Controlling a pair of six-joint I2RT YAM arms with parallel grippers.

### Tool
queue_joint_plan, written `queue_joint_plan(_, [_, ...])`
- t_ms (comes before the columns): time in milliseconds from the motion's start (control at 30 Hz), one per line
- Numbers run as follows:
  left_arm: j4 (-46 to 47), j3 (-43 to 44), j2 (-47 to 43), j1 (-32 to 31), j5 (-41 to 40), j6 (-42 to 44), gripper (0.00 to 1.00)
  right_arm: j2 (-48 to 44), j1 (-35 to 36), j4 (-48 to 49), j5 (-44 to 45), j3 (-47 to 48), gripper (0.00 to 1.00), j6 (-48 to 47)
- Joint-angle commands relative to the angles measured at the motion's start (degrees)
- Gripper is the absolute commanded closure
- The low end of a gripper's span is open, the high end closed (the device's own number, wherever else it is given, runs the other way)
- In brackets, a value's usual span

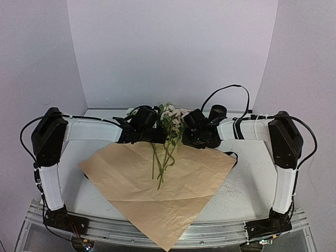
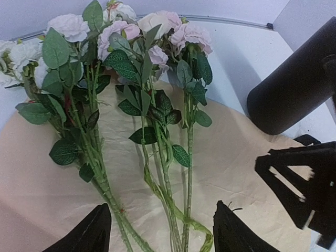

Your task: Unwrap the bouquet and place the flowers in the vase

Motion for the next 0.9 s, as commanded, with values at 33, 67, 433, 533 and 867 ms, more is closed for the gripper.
queue_joint_plan(33, [-4.35, 10.4, 7.45, 0.25, 2.98, -1.72, 0.37, -7.7, 0.22, 5.38, -4.0, -5.54, 0.65, -4.67])
queue_joint_plan(67, [-5.0, 11.5, 8.44, 0.29, 3.53, -1.93, 0.39, -8.88, 0.22, 7.03, -4.88, -7.1, 0.65, -4.8])
queue_joint_plan(433, [-10.03, 20.37, 16.75, 0.52, 6.16, -1.15, 0.47, -14.23, 0.22, 9.94, -4.3, -13.86, 0.63, -5.67])
queue_joint_plan(533, [-14.26, 24.81, 20.5, 0.89, 4.11, -2.45, 0.46, -14.52, 0.22, 9.87, -4.08, -14.32, 0.62, -5.7])
queue_joint_plan(867, [-17.96, 27.92, 23.95, 1.82, -0.64, -3.04, 0.48, -16.93, 0.22, 9.94, -2.85, -17.42, 0.62, -4.31])
